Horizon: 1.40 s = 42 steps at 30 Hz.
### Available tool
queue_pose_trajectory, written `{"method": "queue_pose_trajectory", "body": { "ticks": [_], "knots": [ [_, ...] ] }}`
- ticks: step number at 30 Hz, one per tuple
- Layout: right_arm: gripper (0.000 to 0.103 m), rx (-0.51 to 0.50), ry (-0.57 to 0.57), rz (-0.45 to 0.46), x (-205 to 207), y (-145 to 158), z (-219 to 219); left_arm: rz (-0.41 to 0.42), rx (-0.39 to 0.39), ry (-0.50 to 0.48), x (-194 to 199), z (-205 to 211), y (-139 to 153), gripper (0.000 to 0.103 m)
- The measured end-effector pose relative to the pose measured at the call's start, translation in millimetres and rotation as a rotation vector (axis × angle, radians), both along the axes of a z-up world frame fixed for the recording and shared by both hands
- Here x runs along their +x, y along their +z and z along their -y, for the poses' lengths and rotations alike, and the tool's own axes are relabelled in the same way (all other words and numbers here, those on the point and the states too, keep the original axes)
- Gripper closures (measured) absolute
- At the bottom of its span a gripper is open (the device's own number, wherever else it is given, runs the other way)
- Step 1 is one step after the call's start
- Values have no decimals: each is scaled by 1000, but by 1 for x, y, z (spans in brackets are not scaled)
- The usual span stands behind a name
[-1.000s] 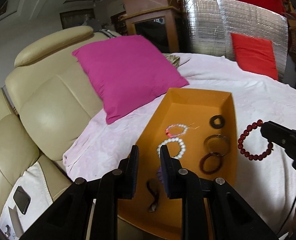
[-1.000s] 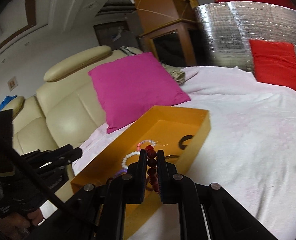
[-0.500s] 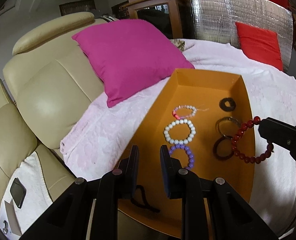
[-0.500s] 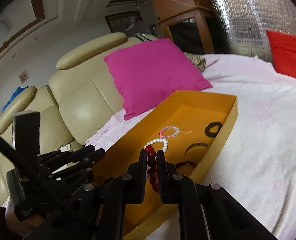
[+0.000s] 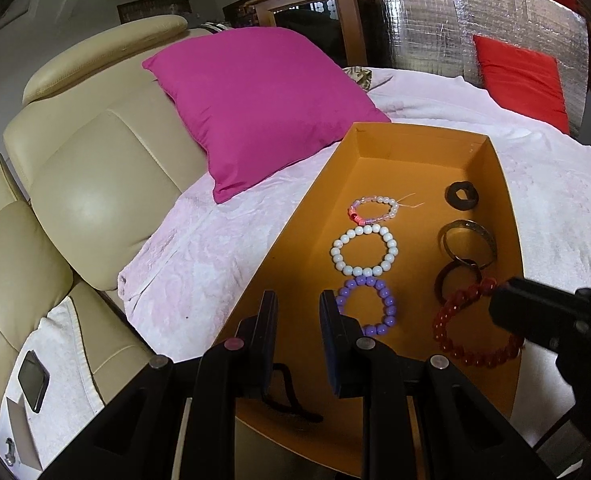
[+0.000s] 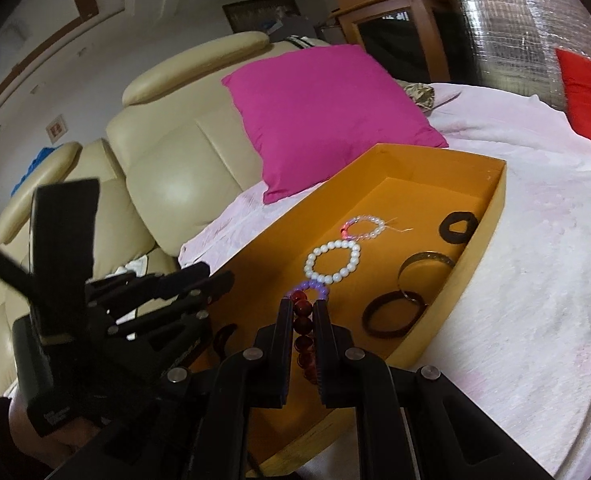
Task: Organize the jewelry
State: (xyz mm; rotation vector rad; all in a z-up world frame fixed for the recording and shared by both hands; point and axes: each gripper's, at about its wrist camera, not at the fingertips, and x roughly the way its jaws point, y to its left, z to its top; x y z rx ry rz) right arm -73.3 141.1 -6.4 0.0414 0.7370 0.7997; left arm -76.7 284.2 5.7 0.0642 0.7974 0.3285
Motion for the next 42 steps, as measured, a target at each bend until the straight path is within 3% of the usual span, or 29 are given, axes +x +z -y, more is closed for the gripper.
{"method": "queue_pose_trajectory", "body": {
  "ticks": [11,16,20,25,27,29,30,36,38,40,42],
  "knots": [
    [91,-23,3,-36,4,-9,-1,-6,2,-6,1,2,-3,81],
    [91,1,-3,-88,12,-11,5,-5,0,-1,1,1,-3,81],
    [81,41,-18,-132,19,-10,16,-10,-4,-1,2,0,-2,81],
    [81,80,-64,-127,25,-1,34,-2,-29,-5,1,2,5,80],
    [81,88,-77,-119,26,3,39,12,-35,-13,-1,6,12,74],
    [81,85,-88,-95,23,9,44,27,-28,-16,-2,11,19,48],
    [81,82,-89,-82,21,11,46,40,-20,-15,-4,13,24,43],
    [81,49,-101,11,2,31,59,95,21,-55,-17,31,55,39],
    [74,47,-108,41,-6,38,64,115,42,-69,-25,37,66,33],
    [58,66,-128,69,-15,46,71,135,57,-79,-32,42,75,32],
    [55,89,-153,87,-22,51,77,152,62,-93,-39,47,84,32]
  ]
}}
